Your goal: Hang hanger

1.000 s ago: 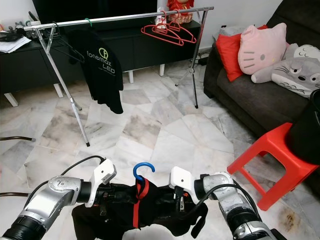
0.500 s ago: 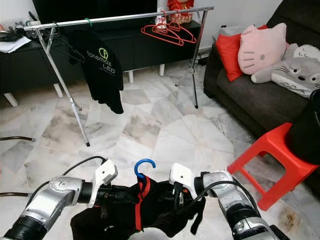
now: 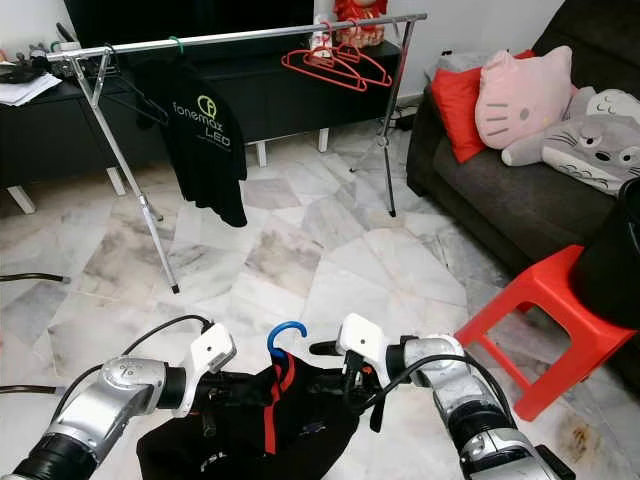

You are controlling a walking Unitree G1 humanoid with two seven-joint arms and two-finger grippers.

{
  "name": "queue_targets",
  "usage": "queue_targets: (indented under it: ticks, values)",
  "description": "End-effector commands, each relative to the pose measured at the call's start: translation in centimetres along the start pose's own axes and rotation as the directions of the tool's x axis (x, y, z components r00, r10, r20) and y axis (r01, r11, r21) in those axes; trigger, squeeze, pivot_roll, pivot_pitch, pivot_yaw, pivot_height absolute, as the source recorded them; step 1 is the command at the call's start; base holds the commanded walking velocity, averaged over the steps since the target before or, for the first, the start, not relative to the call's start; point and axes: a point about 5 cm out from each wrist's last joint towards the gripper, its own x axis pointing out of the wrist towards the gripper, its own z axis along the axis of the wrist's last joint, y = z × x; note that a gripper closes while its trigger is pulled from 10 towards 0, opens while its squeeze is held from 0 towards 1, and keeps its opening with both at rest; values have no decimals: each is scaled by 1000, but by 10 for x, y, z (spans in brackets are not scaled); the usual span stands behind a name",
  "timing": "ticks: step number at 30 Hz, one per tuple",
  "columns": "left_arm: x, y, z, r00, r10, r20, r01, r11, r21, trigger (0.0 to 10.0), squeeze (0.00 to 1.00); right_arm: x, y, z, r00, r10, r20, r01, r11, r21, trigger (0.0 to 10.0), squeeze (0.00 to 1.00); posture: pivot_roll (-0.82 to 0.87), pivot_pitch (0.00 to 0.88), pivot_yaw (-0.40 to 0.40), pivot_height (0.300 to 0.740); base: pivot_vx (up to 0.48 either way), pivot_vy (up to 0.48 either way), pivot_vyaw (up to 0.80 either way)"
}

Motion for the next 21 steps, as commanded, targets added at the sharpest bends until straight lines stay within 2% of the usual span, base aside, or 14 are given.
queue_targets:
  ticks: [1,4,6,9,11,12,13,14,15,18,19,20,21]
  values:
    - [3,4,8,999,29,13,-30,998,49,0,0,-7,-4,-1,1000,-16,-7,16,1000,9,10000,1000,-35,0,-80,740,0,0,0]
    - [5,6,7,997,68,23,-69,996,51,0,0,-10,-5,-2,1000,-24,-13,24,1000,10,10000,1000,-35,0,-80,740,0,0,0]
    - [7,12,6,988,152,29,-153,986,63,0,0,-13,-7,-3,998,-60,-10,60,998,17,10000,1000,-35,0,-79,740,0,0,0]
    - [8,23,2,950,311,16,-311,948,64,0,0,-18,-12,-5,990,-141,8,141,988,59,10000,1000,-39,0,-81,740,0,0,0]
    - [7,30,-1,912,411,20,-411,910,57,196,0,-21,-14,-7,979,-200,33,197,976,92,10000,1000,-39,0,-84,740,0,0,0]
    - [1,39,-5,840,542,22,-543,840,15,6745,0,-25,-17,-11,953,-300,48,292,947,132,10000,941,-41,0,-84,740,0,0,0]
    - [1,39,-5,840,542,22,-543,840,15,6745,0,-25,-17,-11,953,-300,48,292,947,132,10000,941,-41,0,-84,740,0,0,0]
    - [-2,42,-6,806,592,27,-592,806,-16,6745,0,-27,-18,-14,938,-344,47,334,930,154,10000,941,-41,0,-84,740,0,0,0]
    - [-7,45,-9,763,644,43,-642,764,-61,10000,0,-30,-19,-23,889,-457,15,445,872,207,10000,0,-41,0,-85,740,0,0,0]
    - [-10,46,-13,720,691,57,-688,723,-71,10000,0,-31,-20,-32,819,-573,13,541,781,313,10000,0,-44,0,-79,740,0,0,0]
    - [-10,46,-13,720,691,57,-688,723,-71,10000,0,-31,-20,-32,819,-573,13,541,781,313,10000,0,-44,0,-79,740,0,0,0]
    - [-12,46,-15,682,728,77,-722,686,-89,10000,0,-32,-18,-42,749,-662,-25,616,683,392,10000,0,-44,0,-79,740,0,0,0]
    - [-14,46,-15,664,743,87,-736,669,-100,10000,0,-31,-15,-47,726,-686,-54,643,648,408,10000,0,-43,0,-74,740,0,0,0]
